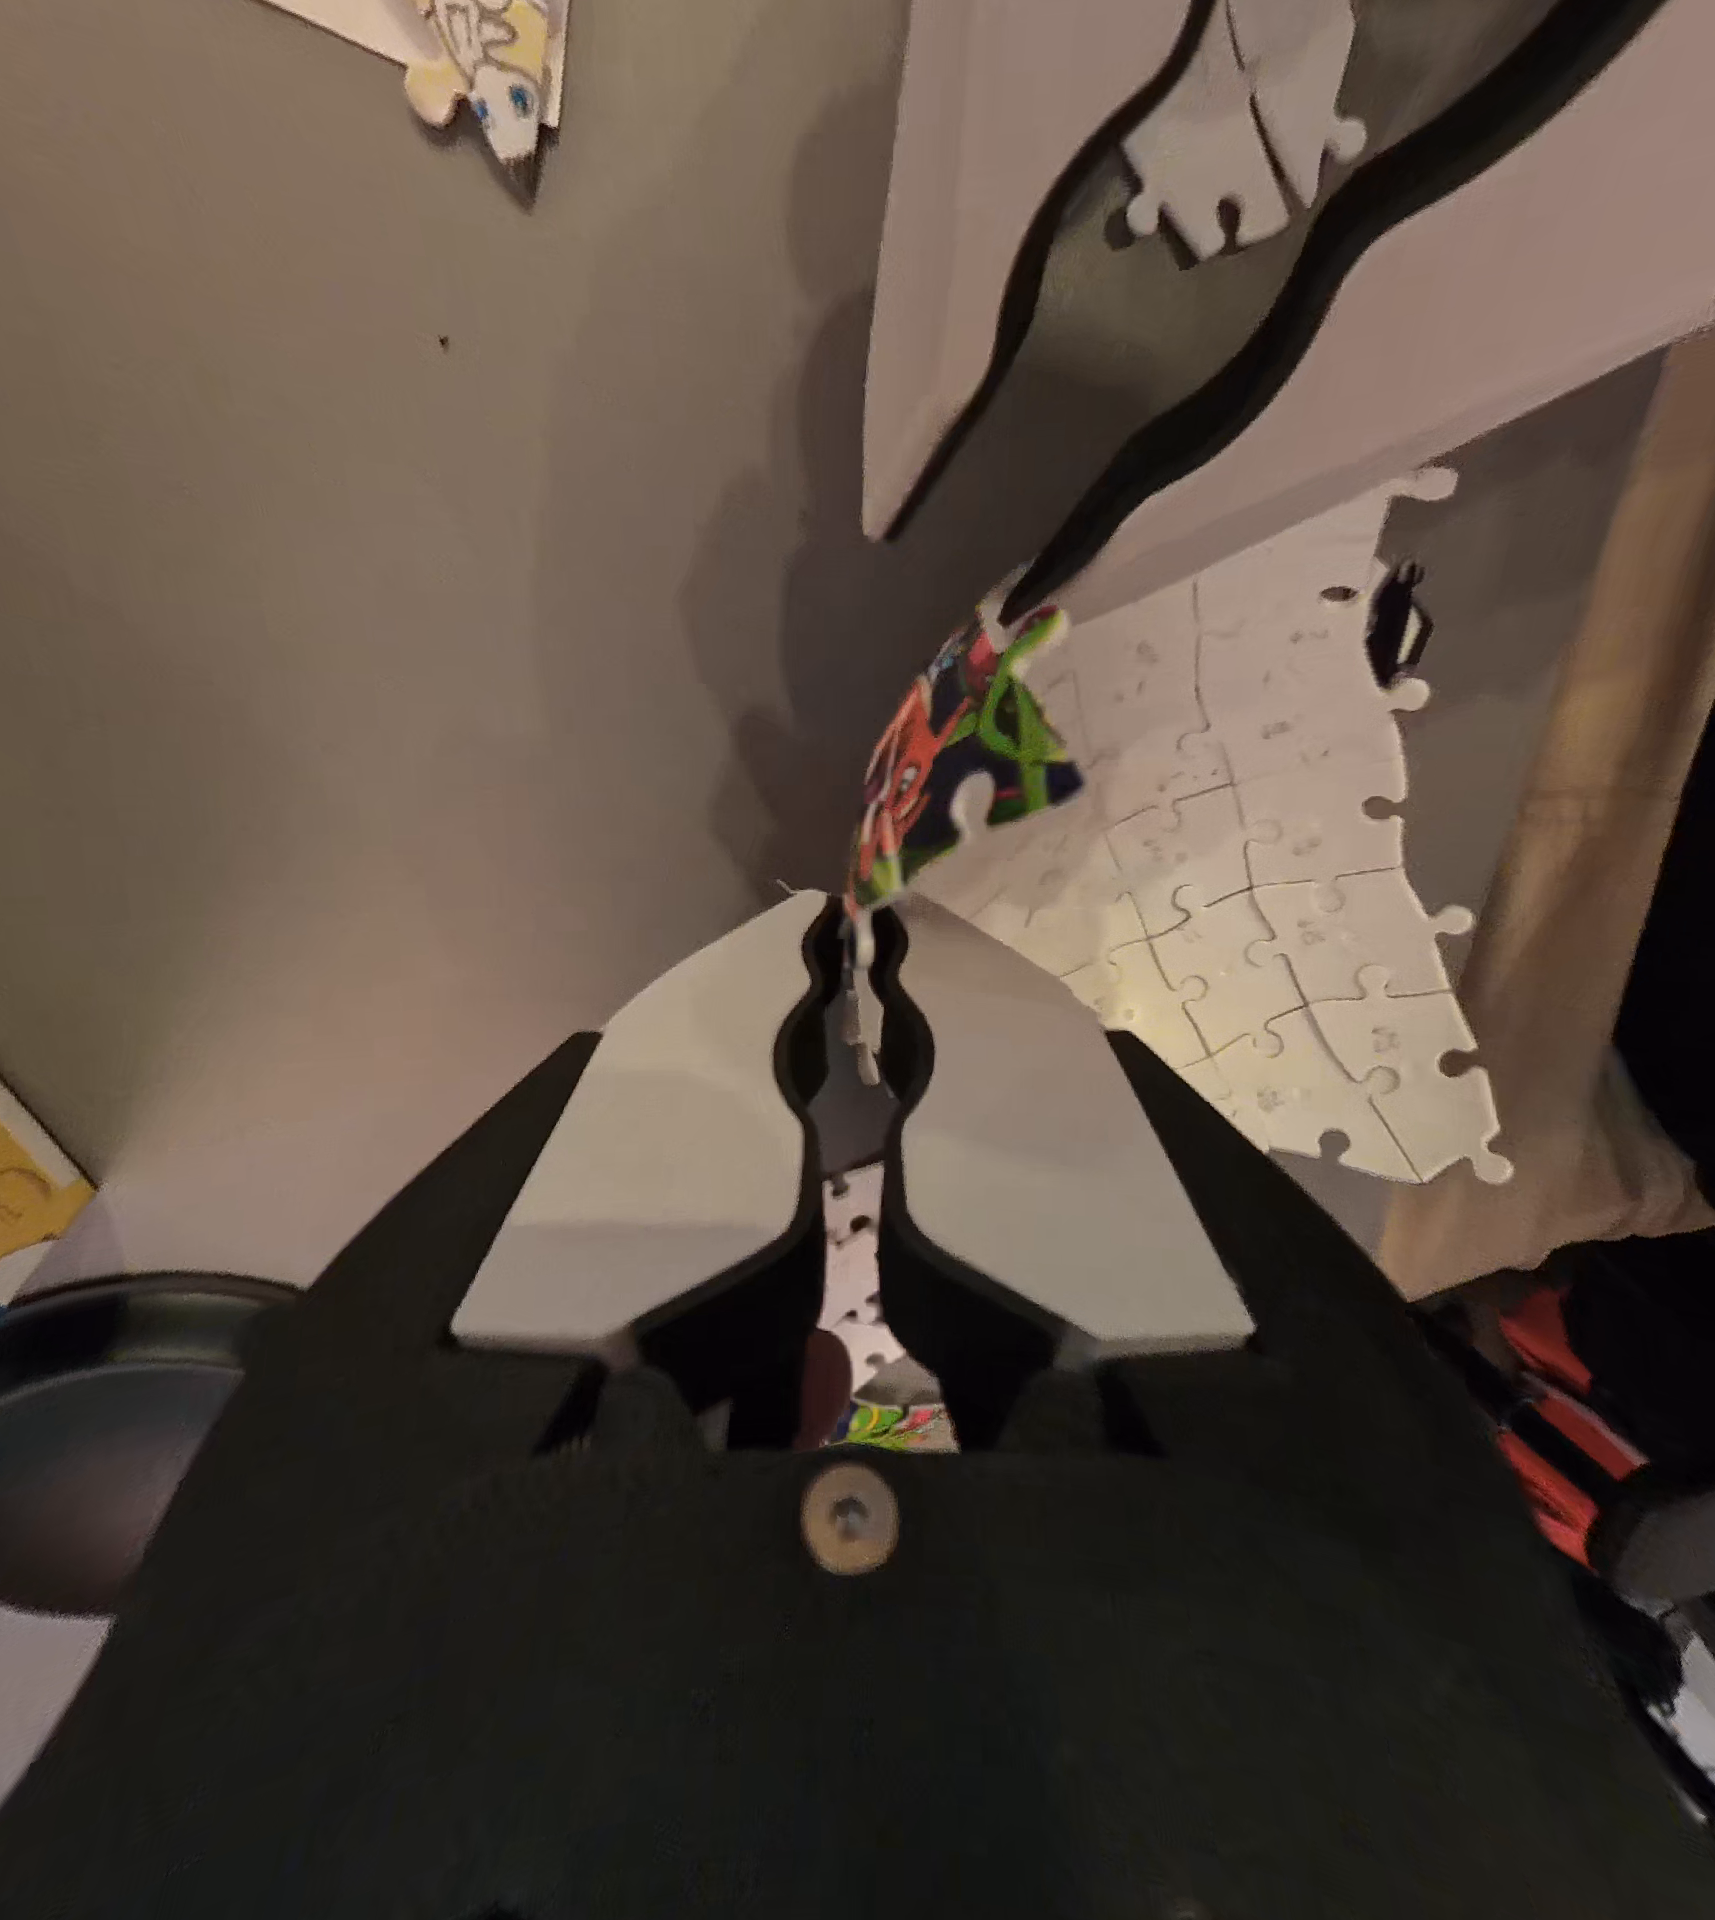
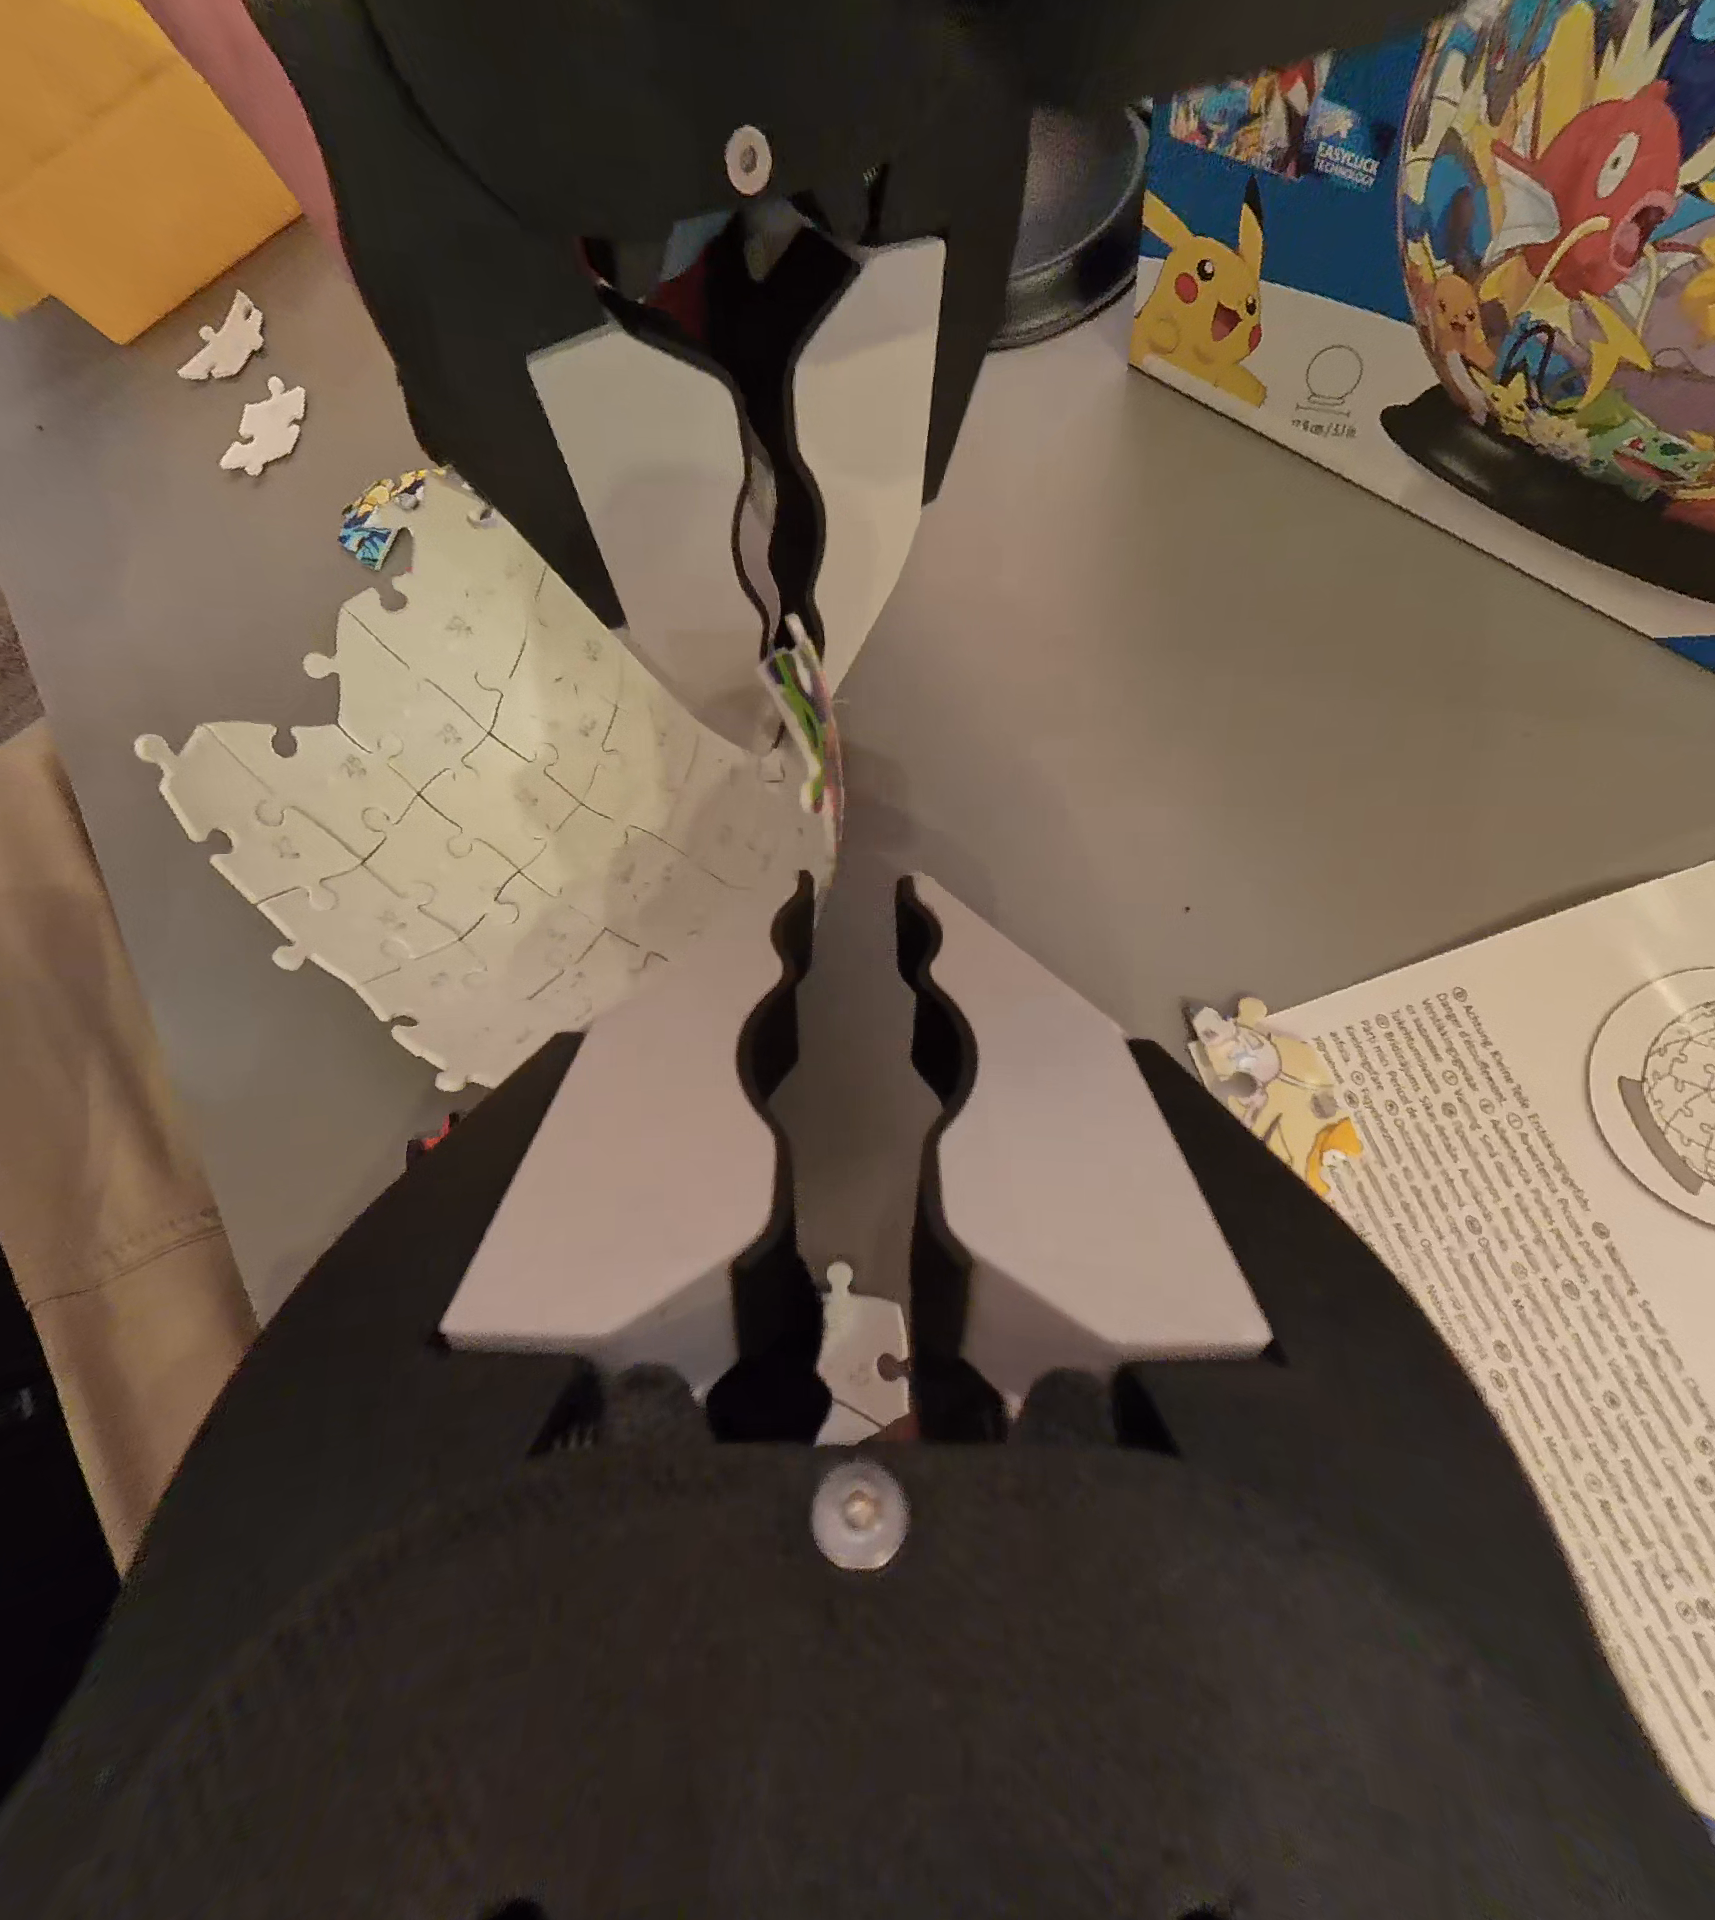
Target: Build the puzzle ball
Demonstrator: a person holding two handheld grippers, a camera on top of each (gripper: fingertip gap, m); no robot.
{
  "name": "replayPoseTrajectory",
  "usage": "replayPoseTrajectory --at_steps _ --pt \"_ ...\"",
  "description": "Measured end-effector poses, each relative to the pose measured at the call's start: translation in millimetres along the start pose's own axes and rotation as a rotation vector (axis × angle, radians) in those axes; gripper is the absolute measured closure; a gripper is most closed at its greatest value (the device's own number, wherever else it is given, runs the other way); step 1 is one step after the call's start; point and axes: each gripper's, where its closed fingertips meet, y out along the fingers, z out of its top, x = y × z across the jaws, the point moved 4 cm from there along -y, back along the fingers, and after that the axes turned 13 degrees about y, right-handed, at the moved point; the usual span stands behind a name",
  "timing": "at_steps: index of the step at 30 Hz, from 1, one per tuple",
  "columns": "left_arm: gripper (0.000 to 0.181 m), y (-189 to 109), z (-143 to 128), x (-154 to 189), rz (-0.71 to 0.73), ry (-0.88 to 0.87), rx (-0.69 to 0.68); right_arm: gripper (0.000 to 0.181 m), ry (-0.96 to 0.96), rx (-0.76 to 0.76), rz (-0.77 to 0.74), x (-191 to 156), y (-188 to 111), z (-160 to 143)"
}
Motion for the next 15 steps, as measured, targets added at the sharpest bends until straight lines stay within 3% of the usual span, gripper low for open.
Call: replayPoseTrajectory --at_steps 15 --pt "0.179 -6.6 -11.8 10.1 0.098 -0.202 0.064 0.161 0.046 0.03 0.021 4.8 -37.7 -2.0"
